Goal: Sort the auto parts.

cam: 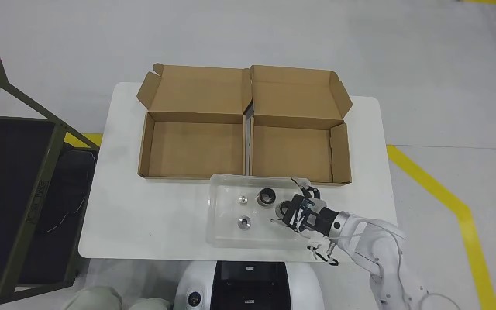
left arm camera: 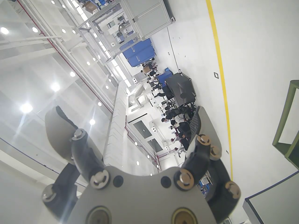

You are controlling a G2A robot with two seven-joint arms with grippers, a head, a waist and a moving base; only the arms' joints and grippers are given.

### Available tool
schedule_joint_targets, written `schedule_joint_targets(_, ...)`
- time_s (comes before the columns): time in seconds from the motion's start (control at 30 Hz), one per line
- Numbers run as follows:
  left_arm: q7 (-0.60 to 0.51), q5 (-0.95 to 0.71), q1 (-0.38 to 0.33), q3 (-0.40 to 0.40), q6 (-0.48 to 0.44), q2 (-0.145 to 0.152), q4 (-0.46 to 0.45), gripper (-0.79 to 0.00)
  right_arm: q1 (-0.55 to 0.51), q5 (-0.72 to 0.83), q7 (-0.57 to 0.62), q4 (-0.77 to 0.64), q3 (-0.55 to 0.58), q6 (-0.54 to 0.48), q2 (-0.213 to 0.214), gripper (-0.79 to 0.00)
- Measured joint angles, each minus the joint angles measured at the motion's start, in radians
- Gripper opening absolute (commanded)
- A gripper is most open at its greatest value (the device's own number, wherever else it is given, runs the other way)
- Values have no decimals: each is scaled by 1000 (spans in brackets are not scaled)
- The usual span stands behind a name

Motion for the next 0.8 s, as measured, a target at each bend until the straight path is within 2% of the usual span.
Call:
schedule_joint_targets(0.4, 0, 0, 0, 0, 0, 0, 0, 0, 0, -2, 0, 0, -1, -2, 0, 0)
schedule_joint_targets(0.57, 0, 0, 0, 0, 0, 0, 0, 0, 28, -28, 38, 5, -20, -91, 11, 0)
schedule_joint_targets(0.8, 0, 0, 0, 0, 0, 0, 0, 0, 100, 24, 171, 54, -11, -213, 24, 0)
